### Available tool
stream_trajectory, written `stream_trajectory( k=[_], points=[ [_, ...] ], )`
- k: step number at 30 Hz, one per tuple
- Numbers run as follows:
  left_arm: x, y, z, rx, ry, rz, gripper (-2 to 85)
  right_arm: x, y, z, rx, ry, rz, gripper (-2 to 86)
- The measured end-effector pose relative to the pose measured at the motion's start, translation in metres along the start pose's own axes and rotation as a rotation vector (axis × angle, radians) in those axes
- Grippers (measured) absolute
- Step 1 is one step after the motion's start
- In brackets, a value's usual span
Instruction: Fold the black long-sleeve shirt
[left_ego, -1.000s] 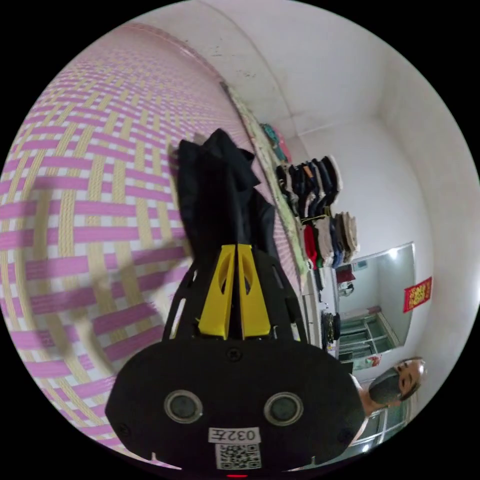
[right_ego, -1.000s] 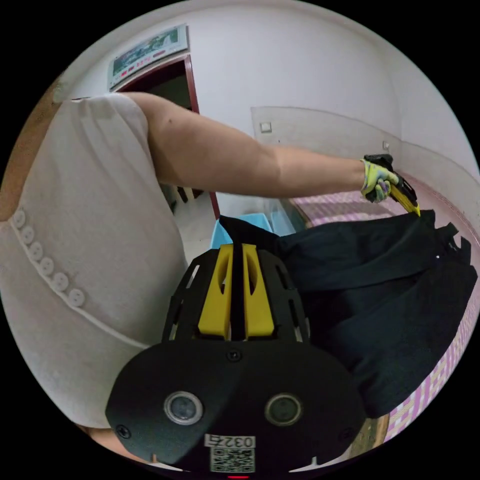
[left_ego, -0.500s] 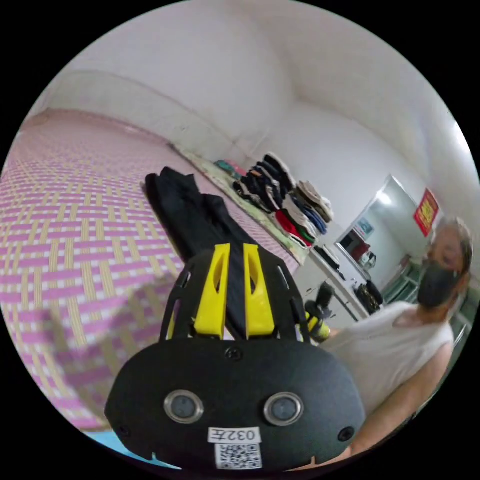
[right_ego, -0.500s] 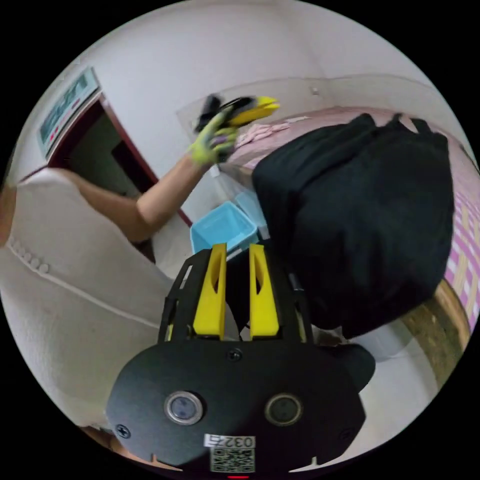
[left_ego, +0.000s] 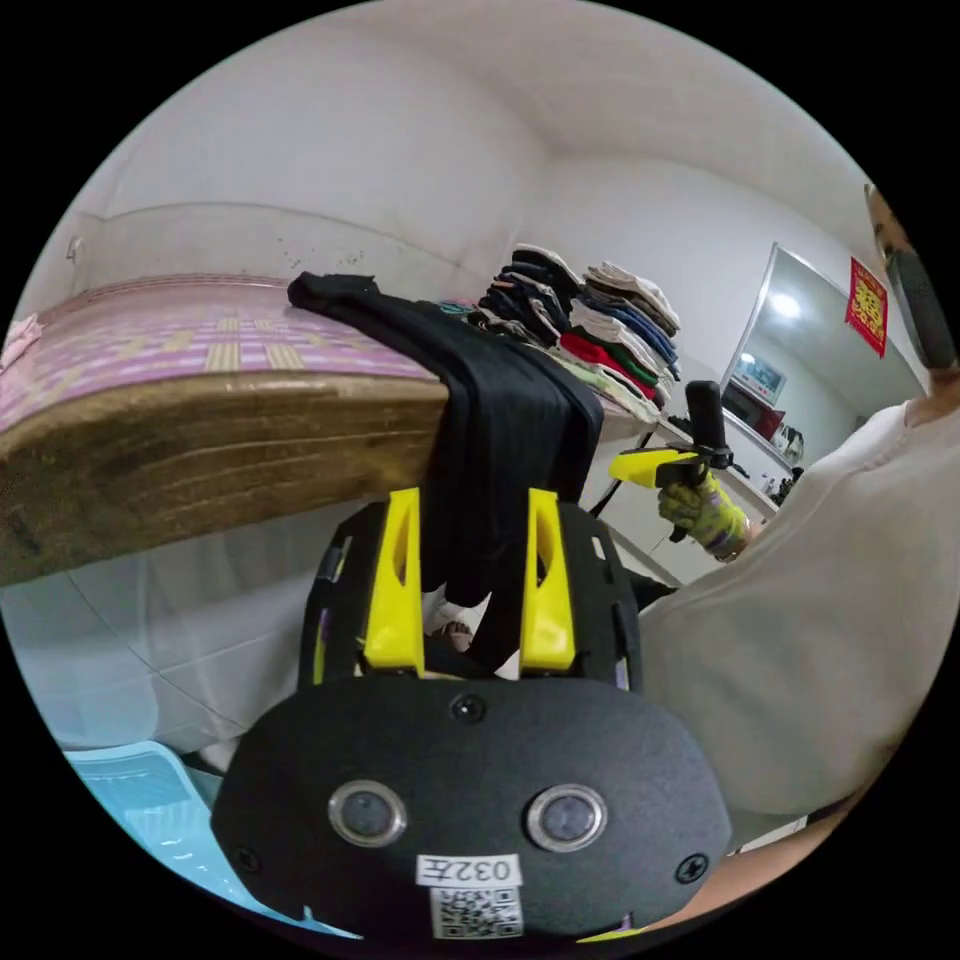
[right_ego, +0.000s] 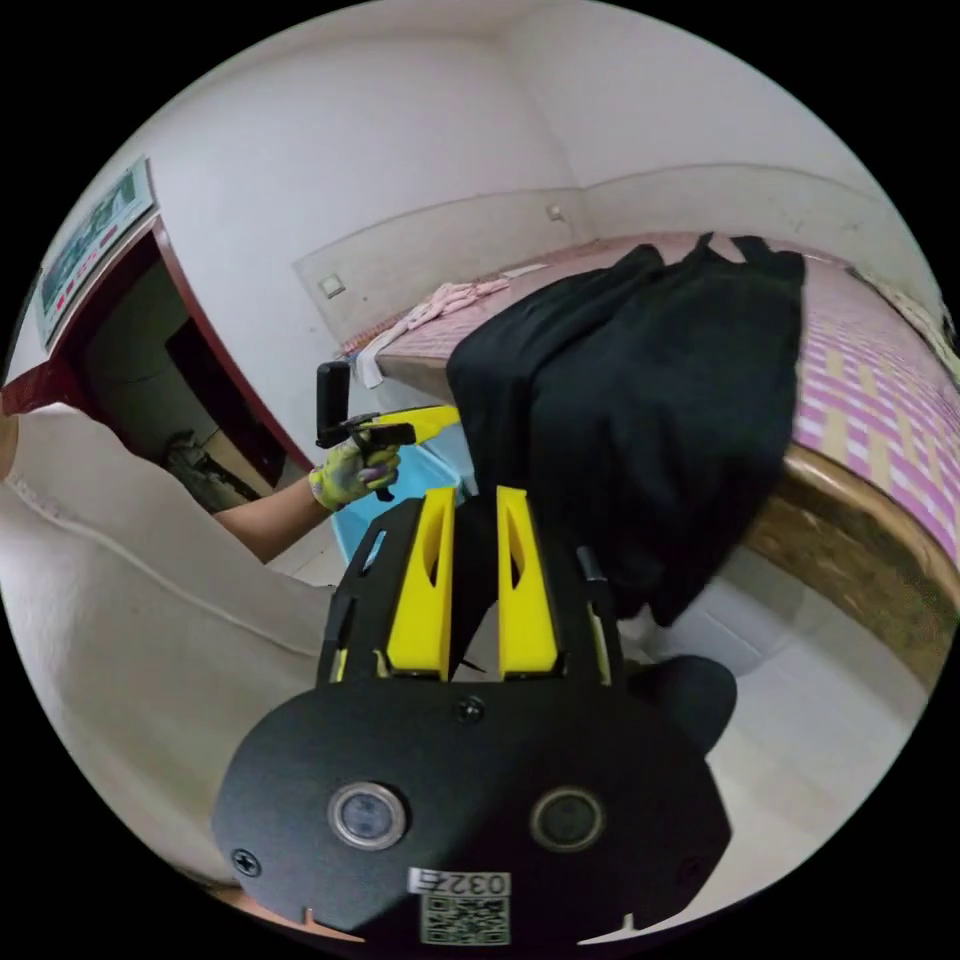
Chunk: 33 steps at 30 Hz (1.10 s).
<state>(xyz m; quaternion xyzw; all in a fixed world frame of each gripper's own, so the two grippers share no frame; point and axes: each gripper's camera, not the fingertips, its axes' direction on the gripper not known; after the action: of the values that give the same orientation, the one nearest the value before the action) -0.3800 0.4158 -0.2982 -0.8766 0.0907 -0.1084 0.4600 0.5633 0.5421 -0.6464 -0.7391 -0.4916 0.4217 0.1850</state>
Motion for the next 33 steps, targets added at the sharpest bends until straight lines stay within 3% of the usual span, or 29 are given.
stream_trajectory(
  k=[7,17,25,33],
  points=[
    [-0.047,0.028,0.056,-0.086,0.125,-0.020,12.7,0.068,0.060,-0.060,0.035,0.199,0.170,13.9],
    [-0.102,0.042,0.106,-0.124,0.243,0.051,11.3,0.159,0.051,-0.064,0.093,-0.051,0.130,20.3],
    [-0.125,0.050,0.137,-0.115,0.304,0.084,9.5,0.162,0.038,-0.055,0.121,-0.141,0.019,20.8],
    [-0.154,0.067,0.142,-0.096,0.403,0.055,7.1,0.170,0.036,-0.066,0.011,-0.160,-0.032,12.1]
  ],
)
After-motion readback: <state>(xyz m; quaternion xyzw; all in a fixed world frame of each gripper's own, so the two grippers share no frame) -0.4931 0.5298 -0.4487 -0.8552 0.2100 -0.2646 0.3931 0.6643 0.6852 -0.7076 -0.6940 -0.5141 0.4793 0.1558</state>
